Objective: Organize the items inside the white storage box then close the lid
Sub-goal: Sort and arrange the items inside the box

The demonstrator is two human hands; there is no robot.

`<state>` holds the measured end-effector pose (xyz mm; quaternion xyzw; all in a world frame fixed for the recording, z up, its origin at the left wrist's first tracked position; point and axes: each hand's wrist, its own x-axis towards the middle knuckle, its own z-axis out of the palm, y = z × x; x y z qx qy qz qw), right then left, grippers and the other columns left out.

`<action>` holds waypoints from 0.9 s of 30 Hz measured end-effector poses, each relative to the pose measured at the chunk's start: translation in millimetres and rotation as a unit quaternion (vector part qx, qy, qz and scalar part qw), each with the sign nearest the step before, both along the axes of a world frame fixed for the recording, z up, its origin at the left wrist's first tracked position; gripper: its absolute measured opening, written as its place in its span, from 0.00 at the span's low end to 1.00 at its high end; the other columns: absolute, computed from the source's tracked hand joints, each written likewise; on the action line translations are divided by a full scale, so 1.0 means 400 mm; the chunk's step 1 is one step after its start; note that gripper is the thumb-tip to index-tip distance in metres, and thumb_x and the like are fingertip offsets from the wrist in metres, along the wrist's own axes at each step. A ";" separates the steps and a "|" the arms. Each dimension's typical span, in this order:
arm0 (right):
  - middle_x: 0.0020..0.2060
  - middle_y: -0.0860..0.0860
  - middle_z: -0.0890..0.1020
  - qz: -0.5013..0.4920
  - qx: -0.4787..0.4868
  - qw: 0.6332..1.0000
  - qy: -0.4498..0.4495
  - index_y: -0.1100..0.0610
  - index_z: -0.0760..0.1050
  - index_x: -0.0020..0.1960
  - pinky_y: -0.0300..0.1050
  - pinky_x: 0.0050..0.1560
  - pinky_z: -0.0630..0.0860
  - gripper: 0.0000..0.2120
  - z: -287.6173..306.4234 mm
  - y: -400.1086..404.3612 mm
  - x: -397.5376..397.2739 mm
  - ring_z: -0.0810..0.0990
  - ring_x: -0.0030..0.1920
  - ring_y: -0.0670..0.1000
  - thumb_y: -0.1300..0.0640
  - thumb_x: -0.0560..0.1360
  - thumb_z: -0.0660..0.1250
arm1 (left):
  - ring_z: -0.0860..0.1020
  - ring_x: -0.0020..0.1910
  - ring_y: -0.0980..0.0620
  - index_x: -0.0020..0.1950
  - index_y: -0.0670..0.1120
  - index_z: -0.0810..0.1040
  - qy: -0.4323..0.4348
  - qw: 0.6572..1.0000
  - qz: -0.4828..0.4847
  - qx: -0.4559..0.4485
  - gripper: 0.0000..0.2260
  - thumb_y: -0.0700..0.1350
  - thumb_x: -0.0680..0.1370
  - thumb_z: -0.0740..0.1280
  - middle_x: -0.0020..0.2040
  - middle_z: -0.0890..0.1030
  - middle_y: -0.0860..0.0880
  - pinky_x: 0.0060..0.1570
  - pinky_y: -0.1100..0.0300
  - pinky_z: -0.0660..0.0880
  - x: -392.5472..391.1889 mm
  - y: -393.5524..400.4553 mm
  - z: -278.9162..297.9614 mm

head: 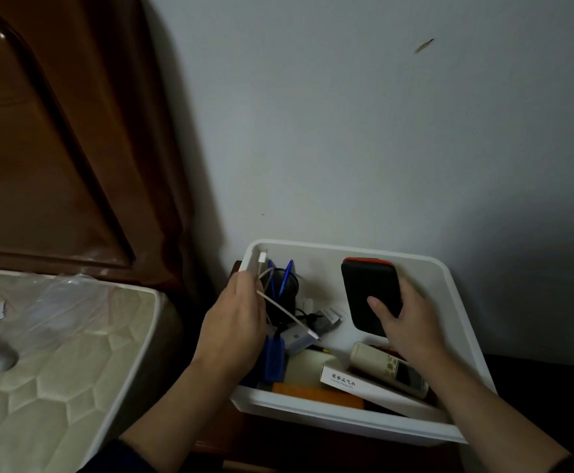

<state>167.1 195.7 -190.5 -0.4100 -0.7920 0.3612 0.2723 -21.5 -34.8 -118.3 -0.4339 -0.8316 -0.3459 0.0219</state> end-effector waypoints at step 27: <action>0.51 0.42 0.81 0.150 0.136 0.926 -0.320 0.36 0.81 0.64 0.51 0.57 0.79 0.18 0.013 -0.039 0.011 0.81 0.55 0.49 0.55 0.80 0.70 | 0.77 0.35 0.58 0.52 0.52 0.70 -0.108 0.991 0.071 0.023 0.08 0.50 0.88 0.55 0.41 0.76 0.52 0.32 0.67 0.73 0.011 -0.017 -0.054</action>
